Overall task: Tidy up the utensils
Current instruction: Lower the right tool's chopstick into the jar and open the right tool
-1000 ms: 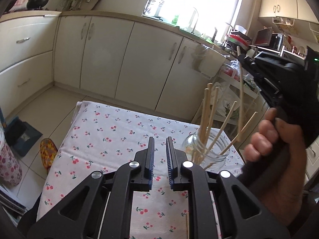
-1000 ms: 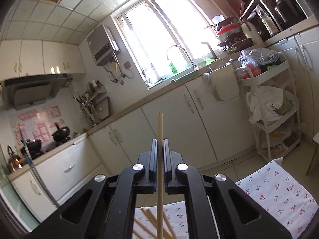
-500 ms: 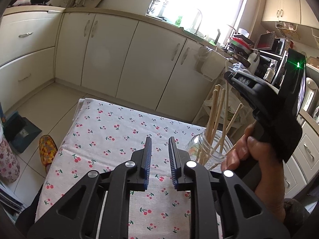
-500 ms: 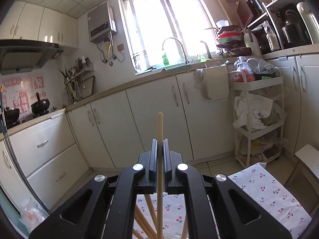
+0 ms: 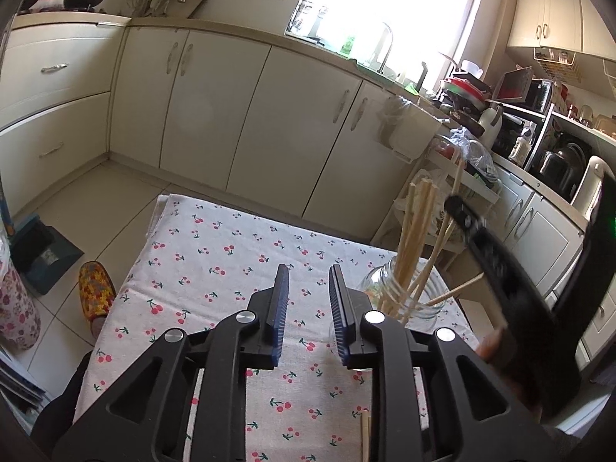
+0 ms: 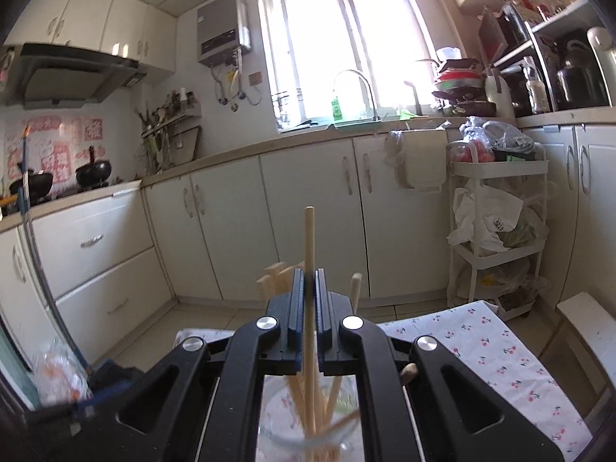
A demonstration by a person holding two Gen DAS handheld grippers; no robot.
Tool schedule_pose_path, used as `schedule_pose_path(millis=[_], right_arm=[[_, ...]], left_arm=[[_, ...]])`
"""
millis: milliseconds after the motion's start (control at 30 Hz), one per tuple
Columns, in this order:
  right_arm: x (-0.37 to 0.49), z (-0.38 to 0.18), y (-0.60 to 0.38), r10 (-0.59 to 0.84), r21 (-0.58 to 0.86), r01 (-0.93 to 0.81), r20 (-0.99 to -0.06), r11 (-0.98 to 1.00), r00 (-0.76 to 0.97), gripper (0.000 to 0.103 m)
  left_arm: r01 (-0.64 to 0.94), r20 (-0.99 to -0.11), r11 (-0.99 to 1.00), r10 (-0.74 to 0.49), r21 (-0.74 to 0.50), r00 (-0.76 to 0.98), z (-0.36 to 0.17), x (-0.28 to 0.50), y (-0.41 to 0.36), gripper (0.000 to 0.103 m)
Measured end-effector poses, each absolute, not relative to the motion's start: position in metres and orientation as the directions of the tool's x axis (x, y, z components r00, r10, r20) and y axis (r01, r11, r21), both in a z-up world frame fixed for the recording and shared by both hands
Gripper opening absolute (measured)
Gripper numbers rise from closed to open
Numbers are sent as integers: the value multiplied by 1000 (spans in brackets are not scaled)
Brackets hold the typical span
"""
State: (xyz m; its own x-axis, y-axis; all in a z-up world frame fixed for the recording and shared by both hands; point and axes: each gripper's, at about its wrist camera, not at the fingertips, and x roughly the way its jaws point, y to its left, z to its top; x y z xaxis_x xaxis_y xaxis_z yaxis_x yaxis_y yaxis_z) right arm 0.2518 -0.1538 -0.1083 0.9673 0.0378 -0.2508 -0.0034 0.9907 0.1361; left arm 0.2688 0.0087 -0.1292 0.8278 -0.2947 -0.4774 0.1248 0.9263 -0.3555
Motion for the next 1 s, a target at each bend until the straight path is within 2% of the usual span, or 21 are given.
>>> schedule_pose_path(millis=[167,200,267,400,467,633,733,767,867,933,1000], right_arm=[[240,-109,-154,55,100,-27,-290,995,955,7],[240,-109,-155,59,100,-30,-297,995,953,9],[241,-108,-156,69,101,-39,-317,994,946,21],[246,-104,-155,105,108,-73,-336,992,936,22],[244,-98,-156,135,122,-100,-327,987,935,25],[215,-74,-171,111,156,-78,-216,985,970,32],[195,-67,-183,83,172,-47,-211,984,974,36],[190,-68,-186,76,172,-36,-230,984,970,39],[177,-87,-190,78,175,-13,-367,985,927,40],[165,-112,-188,94,185,-2,-491,983,866,40],[155,-133,-187,107,192,4,-565,981,818,40]], left_arm=[[132,-459,925,-297,-357,837,-115,258,10,25],[134,-456,925,-298,-357,839,-113,255,10,26],[138,-448,923,-299,-358,843,-107,249,9,29],[143,-436,922,-303,-361,848,-98,239,9,32],[142,-432,922,-300,-360,851,-95,236,10,33],[127,-436,924,-287,-360,853,-94,234,18,35],[121,-444,925,-285,-361,849,-96,234,21,35],[121,-447,925,-284,-359,848,-97,234,20,36],[118,-467,930,-280,-347,839,-101,232,17,37],[109,-493,935,-274,-338,826,-104,231,14,38],[96,-522,942,-261,-322,812,-107,229,10,39]])
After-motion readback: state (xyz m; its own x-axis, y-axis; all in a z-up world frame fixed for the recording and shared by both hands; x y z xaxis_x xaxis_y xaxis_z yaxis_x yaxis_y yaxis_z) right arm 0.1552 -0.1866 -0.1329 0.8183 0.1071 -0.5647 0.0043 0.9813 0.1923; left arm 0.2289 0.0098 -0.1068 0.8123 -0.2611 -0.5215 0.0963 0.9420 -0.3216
